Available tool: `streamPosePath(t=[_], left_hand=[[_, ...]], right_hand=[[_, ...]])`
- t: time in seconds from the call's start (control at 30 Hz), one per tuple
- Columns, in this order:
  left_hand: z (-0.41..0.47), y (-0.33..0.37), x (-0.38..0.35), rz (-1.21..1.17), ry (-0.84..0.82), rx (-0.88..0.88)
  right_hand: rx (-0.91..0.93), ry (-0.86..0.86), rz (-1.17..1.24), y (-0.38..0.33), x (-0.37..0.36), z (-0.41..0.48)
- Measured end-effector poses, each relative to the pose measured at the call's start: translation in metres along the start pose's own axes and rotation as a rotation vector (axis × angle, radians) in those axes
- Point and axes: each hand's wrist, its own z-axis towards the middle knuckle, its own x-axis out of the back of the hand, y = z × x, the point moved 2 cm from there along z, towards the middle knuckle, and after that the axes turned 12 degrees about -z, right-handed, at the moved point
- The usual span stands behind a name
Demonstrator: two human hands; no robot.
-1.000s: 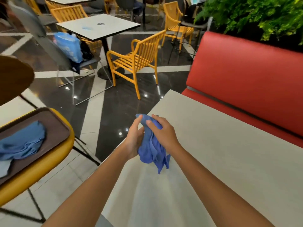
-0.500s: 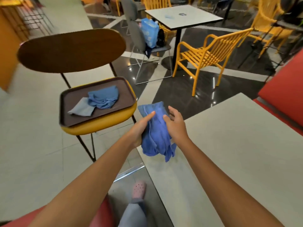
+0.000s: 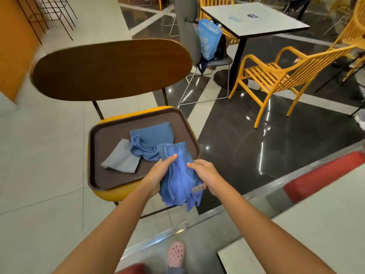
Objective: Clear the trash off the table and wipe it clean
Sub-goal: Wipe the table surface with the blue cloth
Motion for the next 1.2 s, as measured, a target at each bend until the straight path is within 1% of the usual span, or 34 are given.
streamPosePath(t=[0.13, 0.27, 0.4, 0.57, 0.63, 0.77, 0.87, 0.93, 0.97, 1.03, 1.2], left_hand=[[0.051, 0.02, 0.023, 0.052, 0.058, -0.051], [0.102, 0.03, 0.036, 0.062, 0.112, 0.0], [0.145, 0.045, 0.039, 0.225, 0.146, -0.039], [0.178, 0.056, 0.042, 0.388, 0.197, -0.025], [0.183, 0.058, 0.044, 0.427, 0.218, -0.057], [0.181, 0.065, 0.05, 0.555, 0.339, -0.174], [0.167, 0.073, 0.049, 0.564, 0.448, -0.296], [0.156, 0.076, 0.039, 0.59, 0.492, -0.375], [0.148, 0.076, 0.03, 0.593, 0.488, -0.398], [0.133, 0.074, 0.007, 0.605, 0.427, -0.423], [0.084, 0.05, -0.067, 0.656, 0.163, -0.46]], right_hand=[[0.005, 0.042, -0.069, -0.024, -0.02, 0.058], [-0.019, 0.069, -0.101, -0.038, -0.029, 0.117], [-0.046, 0.069, -0.092, -0.049, -0.031, 0.161], [-0.063, 0.039, -0.137, -0.052, -0.035, 0.189], [-0.054, 0.02, -0.179, -0.052, -0.036, 0.194], [-0.043, 0.03, -0.229, -0.051, -0.034, 0.193], [-0.031, 0.051, -0.252, -0.049, -0.021, 0.177], [-0.043, 0.082, -0.235, -0.046, -0.008, 0.161], [-0.05, 0.105, -0.224, -0.045, -0.001, 0.15], [-0.045, 0.16, -0.2, -0.041, 0.017, 0.126], [-0.034, 0.304, -0.125, -0.014, 0.081, 0.056]])
